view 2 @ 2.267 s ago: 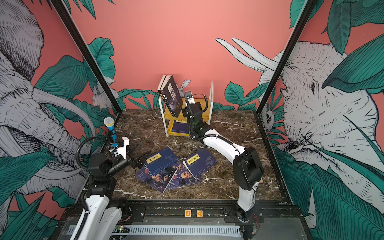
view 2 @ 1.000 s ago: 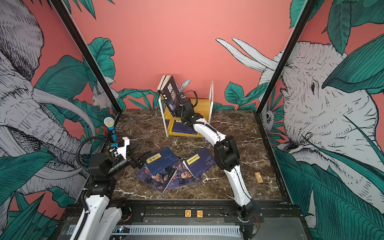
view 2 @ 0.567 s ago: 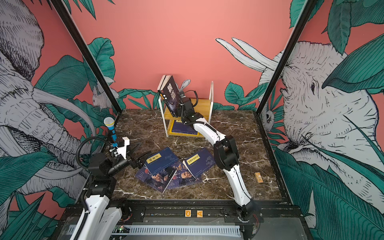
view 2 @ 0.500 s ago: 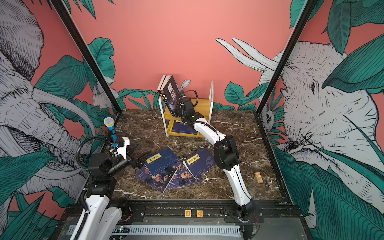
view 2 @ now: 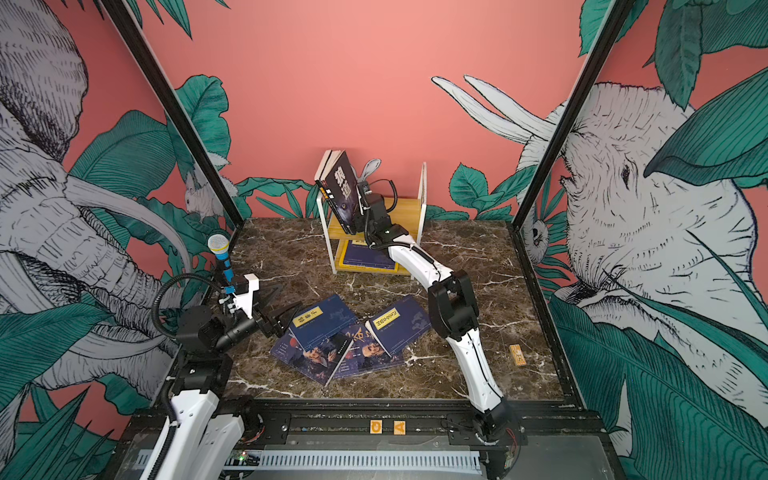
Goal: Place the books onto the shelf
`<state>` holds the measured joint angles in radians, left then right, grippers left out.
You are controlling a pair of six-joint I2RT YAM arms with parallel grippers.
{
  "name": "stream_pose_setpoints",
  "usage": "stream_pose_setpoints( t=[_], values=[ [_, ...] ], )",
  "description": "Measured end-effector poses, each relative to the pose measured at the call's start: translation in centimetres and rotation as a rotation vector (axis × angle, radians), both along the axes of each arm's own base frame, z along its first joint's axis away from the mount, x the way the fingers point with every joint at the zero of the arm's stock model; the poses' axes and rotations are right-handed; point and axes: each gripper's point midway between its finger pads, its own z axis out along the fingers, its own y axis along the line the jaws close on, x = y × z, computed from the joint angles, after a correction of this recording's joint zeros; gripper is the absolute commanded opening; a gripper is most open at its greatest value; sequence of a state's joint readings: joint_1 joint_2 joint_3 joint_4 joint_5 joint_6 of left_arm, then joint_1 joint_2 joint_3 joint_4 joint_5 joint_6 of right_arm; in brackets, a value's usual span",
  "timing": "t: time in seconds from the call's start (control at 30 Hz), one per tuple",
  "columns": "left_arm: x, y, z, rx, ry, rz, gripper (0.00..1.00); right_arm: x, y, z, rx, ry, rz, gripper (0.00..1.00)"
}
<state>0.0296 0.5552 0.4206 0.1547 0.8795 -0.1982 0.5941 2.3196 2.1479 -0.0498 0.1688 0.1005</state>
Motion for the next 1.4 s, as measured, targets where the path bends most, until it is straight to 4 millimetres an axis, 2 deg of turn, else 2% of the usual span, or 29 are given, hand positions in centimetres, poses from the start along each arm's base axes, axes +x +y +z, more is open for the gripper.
stream_pose_setpoints(
  t=[0.47, 0.57, 0.63, 0.77, 0.87, 0.9, 1.0, 1.1, 1.23, 1.33, 1.4],
  values=[
    [0.0, 0.0, 0.0, 0.0, 0.0, 0.0, 0.99, 0.2, -0.1, -0.2, 0.006, -0.001, 0.004, 0.0],
    [0.1, 0.0, -0.1, 0.0, 0.005, 0.002, 0.99, 0.0, -0.8, -0.2, 0.002, -0.009, -0.021, 0.12],
    [0.2, 0.1, -0.4, 0.0, 0.021, 0.008, 1.0, -0.9, -1.8, -0.2, -0.011, -0.002, -0.04, 0.22],
    [0.6, 0.4, -1.3, 0.001, 0.07, 0.03, 0.99, -4.1, -4.0, 0.4, -0.035, 0.017, -0.059, 0.39],
    [1.0, 0.6, -1.9, 0.006, 0.123, 0.055, 1.0, -7.3, -5.6, 1.8, -0.042, 0.001, -0.058, 0.5],
    [1.2, 0.7, -1.9, 0.008, 0.134, 0.066, 0.99, -8.4, -5.8, 2.8, -0.037, -0.017, -0.054, 0.53],
    [1.7, 1.1, -1.4, 0.013, 0.158, 0.099, 1.0, -11.8, -6.0, 4.9, -0.042, -0.076, -0.026, 0.63],
    [2.3, 1.7, -1.0, 0.011, 0.204, 0.148, 0.99, -15.7, -4.9, 5.8, -0.07, -0.125, 0.034, 0.73],
    [2.6, 2.4, -1.5, 0.007, 0.317, 0.203, 1.0, -20.8, -3.2, 4.4, -0.141, -0.151, 0.127, 0.78],
    [2.4, 2.7, -2.7, -0.018, 0.431, 0.232, 1.0, -23.7, -2.3, 1.9, -0.181, -0.135, 0.184, 0.79],
    [2.2, 2.8, -3.8, -0.046, 0.516, 0.247, 1.0, -24.9, -2.2, 0.1, -0.203, -0.112, 0.2, 0.78]
  ],
)
